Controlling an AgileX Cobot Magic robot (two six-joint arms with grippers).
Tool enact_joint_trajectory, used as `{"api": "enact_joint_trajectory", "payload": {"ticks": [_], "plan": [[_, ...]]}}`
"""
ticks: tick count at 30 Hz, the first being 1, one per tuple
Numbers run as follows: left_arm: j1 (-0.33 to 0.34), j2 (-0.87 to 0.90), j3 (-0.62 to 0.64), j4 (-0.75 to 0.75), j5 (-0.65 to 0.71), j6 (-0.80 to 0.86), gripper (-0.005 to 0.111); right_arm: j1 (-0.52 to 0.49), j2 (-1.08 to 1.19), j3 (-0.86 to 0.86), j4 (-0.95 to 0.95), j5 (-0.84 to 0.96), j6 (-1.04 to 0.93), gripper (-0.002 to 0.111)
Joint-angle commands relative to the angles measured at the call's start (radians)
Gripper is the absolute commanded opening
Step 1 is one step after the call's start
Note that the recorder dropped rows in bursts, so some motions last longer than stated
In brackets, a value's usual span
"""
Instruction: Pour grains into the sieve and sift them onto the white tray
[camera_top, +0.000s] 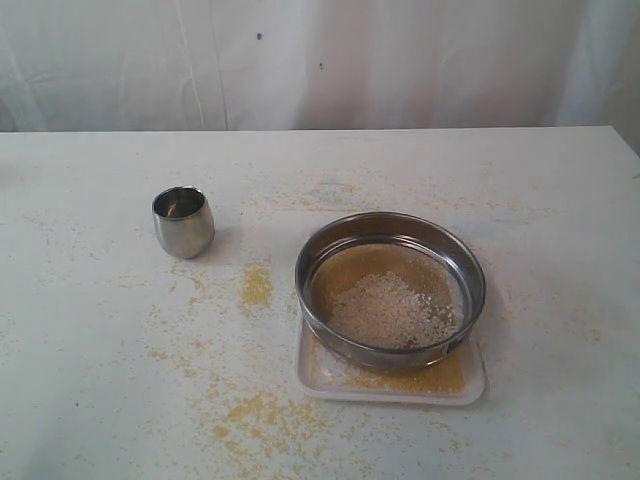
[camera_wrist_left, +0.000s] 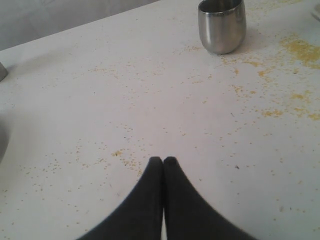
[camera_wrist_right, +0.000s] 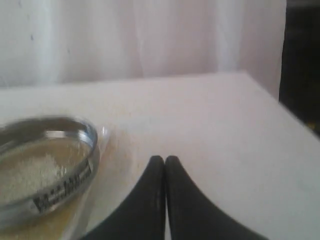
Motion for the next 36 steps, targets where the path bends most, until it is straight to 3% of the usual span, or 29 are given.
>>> {"api": "enact_joint_trajectory", "payload": {"ticks": [1,8,36], "plan": [[-0.009,-0.005,0.003,-0.005,-0.004,-0.001,0.0,0.0,-0.004,0.003,-0.006,0.104,-0.015,0.0],[-0.009,-0.005,0.003,-0.005,-0.004,-0.001,0.0,0.0,-0.004,0.003,-0.259,0.094,-0.03,0.0],[-0.009,-0.005,0.003,-0.007,0.019,-0.01,0.0,0.0,-0.004,0.003,-0.258,0.094,-0.03,0.0]]}}
